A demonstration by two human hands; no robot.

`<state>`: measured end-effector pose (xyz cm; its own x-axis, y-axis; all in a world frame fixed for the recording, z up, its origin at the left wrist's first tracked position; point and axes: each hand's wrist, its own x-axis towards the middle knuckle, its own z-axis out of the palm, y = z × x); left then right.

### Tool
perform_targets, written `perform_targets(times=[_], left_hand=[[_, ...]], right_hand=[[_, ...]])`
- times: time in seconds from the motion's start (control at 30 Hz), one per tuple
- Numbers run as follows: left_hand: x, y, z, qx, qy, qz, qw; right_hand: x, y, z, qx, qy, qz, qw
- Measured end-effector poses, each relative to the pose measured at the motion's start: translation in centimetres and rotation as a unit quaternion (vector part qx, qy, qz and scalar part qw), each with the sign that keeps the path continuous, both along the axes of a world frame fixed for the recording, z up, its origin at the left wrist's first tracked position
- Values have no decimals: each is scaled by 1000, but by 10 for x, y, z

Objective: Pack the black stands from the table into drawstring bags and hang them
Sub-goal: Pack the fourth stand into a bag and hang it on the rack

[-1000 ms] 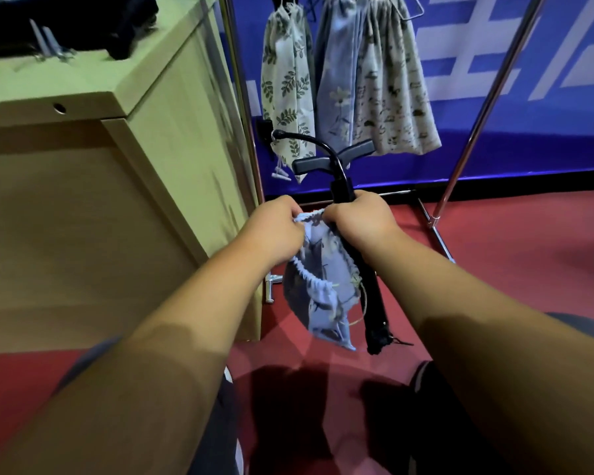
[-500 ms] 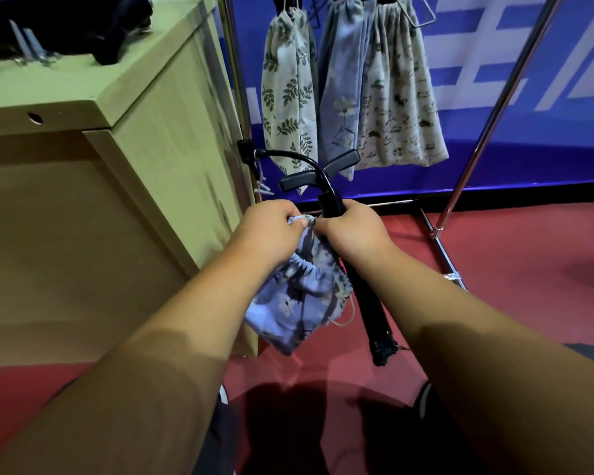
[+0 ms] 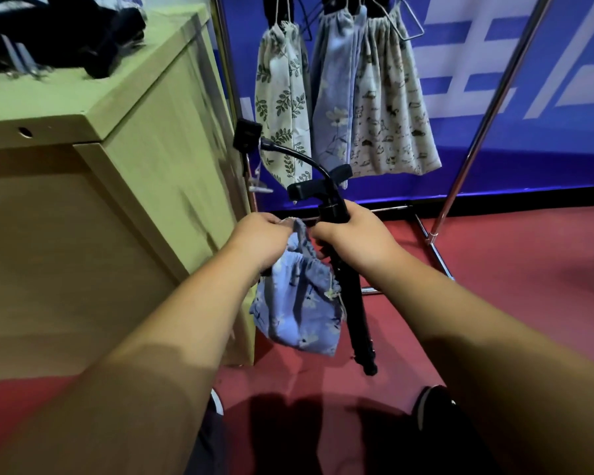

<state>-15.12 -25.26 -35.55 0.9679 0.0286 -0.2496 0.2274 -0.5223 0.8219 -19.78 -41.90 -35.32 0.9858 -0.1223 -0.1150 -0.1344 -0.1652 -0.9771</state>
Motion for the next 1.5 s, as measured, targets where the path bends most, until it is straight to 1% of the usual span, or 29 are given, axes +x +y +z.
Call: perform_targets(times=[0.03,0.1,0.2,0.23,0.33,0.47,0.6,0.7,0.77,0.97,1.13,1.33,1.43,1.5], left_hand=[[0,-1,-2,-40,23,13,999],[-3,-7,-1,-118,81,31,989],[-6,-15,3,-243,164,57,954],[-6,-16,4,-271,181,65,943],[0,-17,4,-308,200,101,925],[3,-14,0,-327,211,134,911],[8,-5,-6,-286,204,151,924],[9,-1,-6,-290,209,177,917],[9,0,-5,-306,200,176,914],[12,1,-9,-294,113,169,934],[12,2,-6,-262,81,151,950],[13,6,-5,-244,68,138,957],[12,9,-5,-206,50,138,967],[12,10,-4,-208,49,145,966]], right_hand=[[-2,0,3,20,5,6,1000],[-5,-2,6,29,4,11,1000],[-6,-8,3,8,1,16,1000],[-7,-10,0,-6,7,17,1000],[-7,-18,-10,-54,32,18,998],[-5,-26,-17,-72,63,2,995],[-2,-30,-23,-64,63,-13,996],[0,-32,-24,-89,67,-24,994],[1,-33,-25,-102,71,-37,992],[1,-36,-29,-119,97,-67,986],[3,-38,-32,-131,104,-74,983],[3,-35,-37,-166,88,-54,981],[1,-33,-39,-181,86,-27,979],[-1,-33,-41,-208,83,-6,975]])
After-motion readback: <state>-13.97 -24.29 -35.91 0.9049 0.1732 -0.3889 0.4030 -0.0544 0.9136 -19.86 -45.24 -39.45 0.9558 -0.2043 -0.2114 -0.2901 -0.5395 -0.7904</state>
